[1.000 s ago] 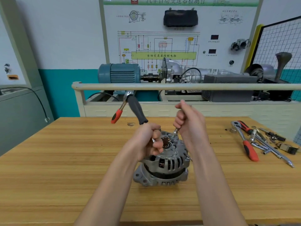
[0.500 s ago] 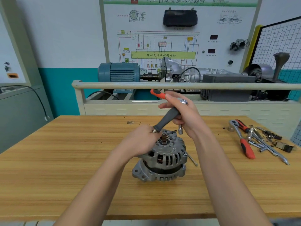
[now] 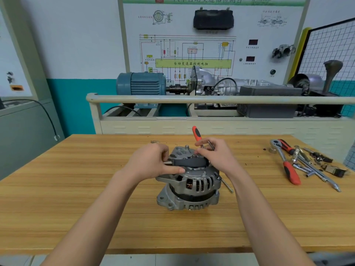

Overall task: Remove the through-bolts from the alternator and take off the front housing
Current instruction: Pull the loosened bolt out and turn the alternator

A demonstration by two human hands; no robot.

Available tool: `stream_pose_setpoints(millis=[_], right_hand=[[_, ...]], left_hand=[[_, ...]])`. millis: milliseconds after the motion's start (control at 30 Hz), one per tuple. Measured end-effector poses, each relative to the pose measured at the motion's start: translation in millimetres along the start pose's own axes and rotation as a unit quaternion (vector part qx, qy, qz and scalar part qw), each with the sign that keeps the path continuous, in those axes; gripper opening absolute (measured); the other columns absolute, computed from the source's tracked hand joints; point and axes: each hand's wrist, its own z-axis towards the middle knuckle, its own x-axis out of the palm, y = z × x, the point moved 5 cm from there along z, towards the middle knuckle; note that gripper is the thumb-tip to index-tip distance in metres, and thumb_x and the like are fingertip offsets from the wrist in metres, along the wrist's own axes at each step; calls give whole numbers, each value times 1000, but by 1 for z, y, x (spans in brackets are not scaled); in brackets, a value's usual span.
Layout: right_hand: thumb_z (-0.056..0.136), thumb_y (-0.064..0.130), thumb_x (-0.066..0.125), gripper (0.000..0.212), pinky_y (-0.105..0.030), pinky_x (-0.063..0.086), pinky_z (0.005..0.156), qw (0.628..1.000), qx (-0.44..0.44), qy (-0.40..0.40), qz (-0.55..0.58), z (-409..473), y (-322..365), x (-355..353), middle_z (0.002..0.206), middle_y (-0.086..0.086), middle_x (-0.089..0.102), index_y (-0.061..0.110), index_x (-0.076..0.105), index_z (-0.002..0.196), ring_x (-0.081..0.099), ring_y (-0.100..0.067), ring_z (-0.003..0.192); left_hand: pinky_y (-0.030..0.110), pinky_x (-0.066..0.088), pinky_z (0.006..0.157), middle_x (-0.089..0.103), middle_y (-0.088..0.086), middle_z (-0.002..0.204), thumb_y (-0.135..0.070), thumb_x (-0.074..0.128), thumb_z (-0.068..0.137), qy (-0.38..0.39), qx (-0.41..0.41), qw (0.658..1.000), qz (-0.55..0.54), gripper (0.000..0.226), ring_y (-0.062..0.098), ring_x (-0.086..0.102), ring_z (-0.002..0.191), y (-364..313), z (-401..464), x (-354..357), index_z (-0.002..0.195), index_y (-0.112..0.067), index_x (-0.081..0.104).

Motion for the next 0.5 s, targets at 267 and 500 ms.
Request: stream_pose_setpoints(millis=[267, 500], right_hand=[[92, 36, 60, 4, -25, 48, 63, 983, -36, -118, -133, -12, 7, 7, 85, 13, 58, 37, 61, 94, 54, -8, 70], [97, 36, 50, 25, -27, 38, 77, 986, 6, -99, -137, -3, 0, 2, 120, -2, 58, 25, 63, 115, 52, -12, 91]], left_hand=[[30, 35, 58, 50, -5, 71, -55, 78, 66, 39, -25, 998, -42, 46, 13, 44, 66, 12, -1, 6, 72, -21, 47], [32, 43, 67, 55, -4, 80, -48, 79, 69, 40, -50, 996, -68, 39, 15, 50, 77, 15, -3, 7, 75, -24, 48]])
